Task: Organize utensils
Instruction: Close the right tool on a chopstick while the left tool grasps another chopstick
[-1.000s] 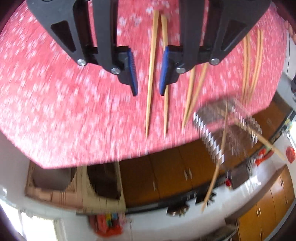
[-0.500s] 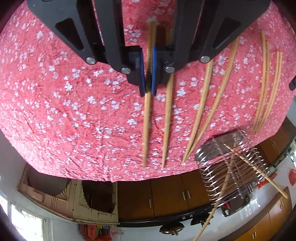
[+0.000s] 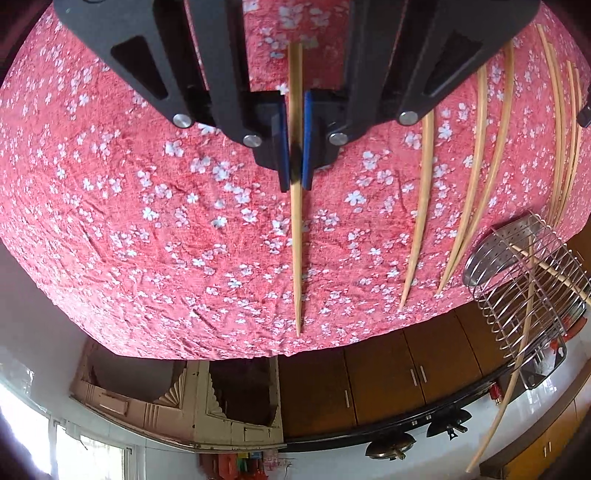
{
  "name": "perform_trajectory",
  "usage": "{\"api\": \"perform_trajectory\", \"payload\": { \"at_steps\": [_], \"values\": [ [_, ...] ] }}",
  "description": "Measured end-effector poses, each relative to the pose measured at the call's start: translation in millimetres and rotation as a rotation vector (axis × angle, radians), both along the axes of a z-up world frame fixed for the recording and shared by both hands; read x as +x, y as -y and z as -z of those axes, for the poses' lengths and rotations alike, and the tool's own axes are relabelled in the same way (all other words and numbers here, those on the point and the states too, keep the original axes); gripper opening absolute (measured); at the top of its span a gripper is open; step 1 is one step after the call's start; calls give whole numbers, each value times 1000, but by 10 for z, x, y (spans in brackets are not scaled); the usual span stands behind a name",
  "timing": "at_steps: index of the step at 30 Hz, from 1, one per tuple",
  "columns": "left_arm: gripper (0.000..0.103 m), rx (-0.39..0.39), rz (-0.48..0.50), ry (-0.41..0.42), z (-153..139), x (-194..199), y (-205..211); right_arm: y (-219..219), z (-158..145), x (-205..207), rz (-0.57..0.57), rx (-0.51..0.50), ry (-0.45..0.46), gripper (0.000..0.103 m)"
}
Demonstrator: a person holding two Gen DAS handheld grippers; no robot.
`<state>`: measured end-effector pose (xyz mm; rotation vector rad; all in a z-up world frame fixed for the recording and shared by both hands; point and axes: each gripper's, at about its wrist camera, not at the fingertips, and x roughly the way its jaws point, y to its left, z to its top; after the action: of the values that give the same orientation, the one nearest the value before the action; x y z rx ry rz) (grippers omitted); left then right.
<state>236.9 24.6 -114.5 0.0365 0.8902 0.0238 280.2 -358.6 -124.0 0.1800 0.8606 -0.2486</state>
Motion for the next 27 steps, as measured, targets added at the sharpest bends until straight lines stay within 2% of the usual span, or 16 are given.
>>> {"api": "perform_trajectory", "payload": {
  "at_steps": [3, 7, 11, 16, 19, 23, 27],
  "values": [
    [8, 17, -32, 5, 7, 174, -154, 104, -5, 90, 15, -23, 2, 8],
    [8, -22, -34, 8, 18, 328, -319, 191, -9, 142, 27, -7, 7, 8],
    [8, -55, -30, 19, 7, 332, -403, 235, -9, 145, 18, 1, 9, 8],
    [10, -88, 0, 29, -27, 188, -455, 191, -10, -48, 4, 23, 10, 10],
    [13, -98, 22, 10, -7, 48, -446, 154, -15, -172, -3, 24, 2, 11],
    [28, -95, 36, 12, -18, -77, -421, 108, -25, -330, -6, 28, -8, 17],
    [29, -69, 34, 2, -5, -117, -389, 62, -11, -404, -12, -7, -4, 17]
  ]
}}
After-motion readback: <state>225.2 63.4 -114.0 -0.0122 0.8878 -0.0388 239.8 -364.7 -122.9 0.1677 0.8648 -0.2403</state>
